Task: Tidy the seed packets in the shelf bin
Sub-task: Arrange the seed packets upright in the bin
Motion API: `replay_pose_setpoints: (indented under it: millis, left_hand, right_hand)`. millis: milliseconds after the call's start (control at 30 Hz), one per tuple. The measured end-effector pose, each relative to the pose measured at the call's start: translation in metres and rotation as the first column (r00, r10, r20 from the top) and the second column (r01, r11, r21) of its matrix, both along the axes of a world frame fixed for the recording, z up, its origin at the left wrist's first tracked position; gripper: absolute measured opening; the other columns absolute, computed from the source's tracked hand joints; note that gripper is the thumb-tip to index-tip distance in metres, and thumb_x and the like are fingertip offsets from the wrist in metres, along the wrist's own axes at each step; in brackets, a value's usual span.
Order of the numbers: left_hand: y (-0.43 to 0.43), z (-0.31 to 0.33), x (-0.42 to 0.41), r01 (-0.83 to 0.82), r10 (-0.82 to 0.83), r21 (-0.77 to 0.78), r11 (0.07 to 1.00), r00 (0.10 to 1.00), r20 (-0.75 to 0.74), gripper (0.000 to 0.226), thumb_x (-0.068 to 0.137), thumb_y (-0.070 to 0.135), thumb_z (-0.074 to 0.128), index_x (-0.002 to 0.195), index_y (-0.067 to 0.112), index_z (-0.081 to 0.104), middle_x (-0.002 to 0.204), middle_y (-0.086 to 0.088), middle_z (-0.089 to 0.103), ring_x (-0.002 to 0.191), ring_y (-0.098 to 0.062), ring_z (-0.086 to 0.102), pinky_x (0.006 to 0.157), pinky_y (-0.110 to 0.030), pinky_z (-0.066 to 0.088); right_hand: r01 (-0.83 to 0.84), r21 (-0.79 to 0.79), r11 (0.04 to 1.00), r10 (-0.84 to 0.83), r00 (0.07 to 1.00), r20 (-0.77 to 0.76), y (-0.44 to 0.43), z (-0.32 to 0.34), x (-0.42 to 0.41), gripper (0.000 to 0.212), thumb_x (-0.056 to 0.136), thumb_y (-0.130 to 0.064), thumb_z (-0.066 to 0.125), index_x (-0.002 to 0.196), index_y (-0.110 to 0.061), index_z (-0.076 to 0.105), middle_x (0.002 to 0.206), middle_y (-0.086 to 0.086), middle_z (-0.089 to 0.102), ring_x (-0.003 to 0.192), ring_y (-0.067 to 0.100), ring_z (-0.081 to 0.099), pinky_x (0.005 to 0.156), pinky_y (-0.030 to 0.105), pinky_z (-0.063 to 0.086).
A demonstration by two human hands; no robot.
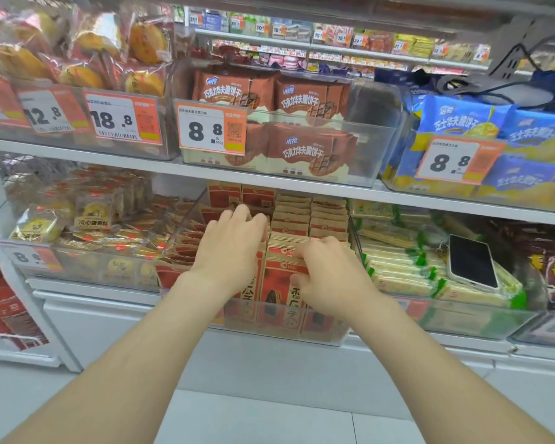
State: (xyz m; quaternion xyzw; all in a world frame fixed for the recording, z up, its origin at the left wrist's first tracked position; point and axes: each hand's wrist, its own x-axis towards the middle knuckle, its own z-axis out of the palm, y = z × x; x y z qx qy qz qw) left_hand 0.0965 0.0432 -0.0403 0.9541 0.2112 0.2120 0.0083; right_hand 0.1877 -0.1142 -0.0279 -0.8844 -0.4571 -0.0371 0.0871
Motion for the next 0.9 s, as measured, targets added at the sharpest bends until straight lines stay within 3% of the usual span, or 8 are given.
replay_pose_setpoints:
  millis: [100,200,333,433,533,733,800,900]
  left_hand:
    - [0.000,0.004,-0.011,0.017,-0.011,-0.181,0.983,0.999,0.035,0.037,0.095,-0.001,0.061,0.125,0.021,0.067,0.125,-0.004,0.063,0.119,-0.028,0.058,0.098,-0.040,0.051]
    - [-0.005,0.011,-0.024,-0.019,0.044,-0.268,0.963,0.995,0.088,0.048,0.092,-0.009,0.058,0.125,0.023,0.069,0.128,-0.001,0.064,0.123,-0.025,0.058,0.096,-0.037,0.049]
    - [-0.012,0.017,-0.039,-0.030,0.076,-0.306,0.952,0.987,0.141,0.057,0.084,-0.018,0.056,0.120,0.023,0.072,0.124,0.000,0.066,0.122,-0.025,0.058,0.093,-0.036,0.049]
    - [-0.019,0.021,-0.044,-0.007,0.082,-0.337,0.941,0.975,0.208,0.059,0.081,-0.020,0.056,0.116,0.023,0.074,0.121,0.002,0.069,0.118,-0.023,0.061,0.096,-0.039,0.054]
    - [-0.027,0.023,-0.045,0.047,0.086,-0.391,0.919,0.946,0.314,0.053,0.086,-0.021,0.058,0.113,0.022,0.076,0.116,0.005,0.074,0.112,-0.016,0.064,0.100,-0.037,0.056]
    - [-0.053,0.036,-0.038,0.162,0.158,-0.508,0.846,0.834,0.528,0.036,0.095,-0.008,0.061,0.102,0.022,0.079,0.096,0.018,0.075,0.093,0.004,0.069,0.089,-0.008,0.050]
    - [-0.065,0.039,-0.033,0.275,0.184,-0.608,0.745,0.791,0.583,0.025,0.099,0.004,0.064,0.106,0.027,0.072,0.097,0.013,0.076,0.094,0.002,0.071,0.091,-0.017,0.055]
    - [-0.086,0.039,-0.029,0.377,0.247,-0.795,0.475,0.810,0.531,0.004,0.107,0.027,0.061,0.109,0.026,0.057,0.094,-0.003,0.074,0.085,-0.015,0.068,0.085,-0.045,0.055]
  right_hand:
    - [-0.010,0.089,0.996,0.007,0.999,0.038,-0.003,0.009,-0.002,0.018,0.102,-0.031,0.067,0.087,-0.023,0.060,0.086,-0.001,0.065,0.089,0.030,0.060,0.092,0.043,0.048]
    - [0.000,0.351,0.937,-0.003,1.000,0.008,-0.007,0.014,0.002,0.009,0.104,-0.028,0.064,0.107,-0.020,0.068,0.092,-0.002,0.071,0.089,0.024,0.066,0.087,0.041,0.052]
    - [0.062,0.743,0.666,0.042,0.992,-0.120,-0.017,0.020,-0.004,0.005,0.102,-0.021,0.071,0.103,-0.020,0.066,0.087,-0.014,0.069,0.079,0.000,0.065,0.068,0.012,0.044]
    - [0.082,0.884,0.461,0.056,0.991,-0.121,-0.026,0.030,-0.016,0.006,0.100,-0.020,0.075,0.100,-0.018,0.069,0.084,-0.017,0.070,0.077,-0.001,0.067,0.068,0.007,0.044]
    - [0.078,0.936,0.344,0.082,0.990,-0.113,-0.035,0.038,-0.026,0.007,0.100,-0.020,0.075,0.102,-0.014,0.072,0.083,-0.015,0.072,0.075,0.001,0.069,0.067,0.009,0.046]
    - [0.079,0.932,0.355,0.047,0.994,-0.102,-0.047,0.051,-0.039,0.009,0.093,-0.018,0.079,0.085,-0.019,0.075,0.066,-0.012,0.069,0.061,0.009,0.065,0.062,0.024,0.052]
    - [0.074,0.903,0.423,0.020,0.996,-0.091,-0.049,0.055,-0.040,0.017,0.093,-0.022,0.077,0.078,-0.024,0.069,0.058,-0.009,0.062,0.057,0.013,0.059,0.062,0.027,0.047]
    - [0.151,0.821,0.551,-0.023,0.986,-0.166,-0.046,0.052,-0.040,0.022,0.096,-0.025,0.068,0.077,-0.026,0.056,0.051,-0.012,0.053,0.056,0.012,0.052,0.057,0.024,0.038]
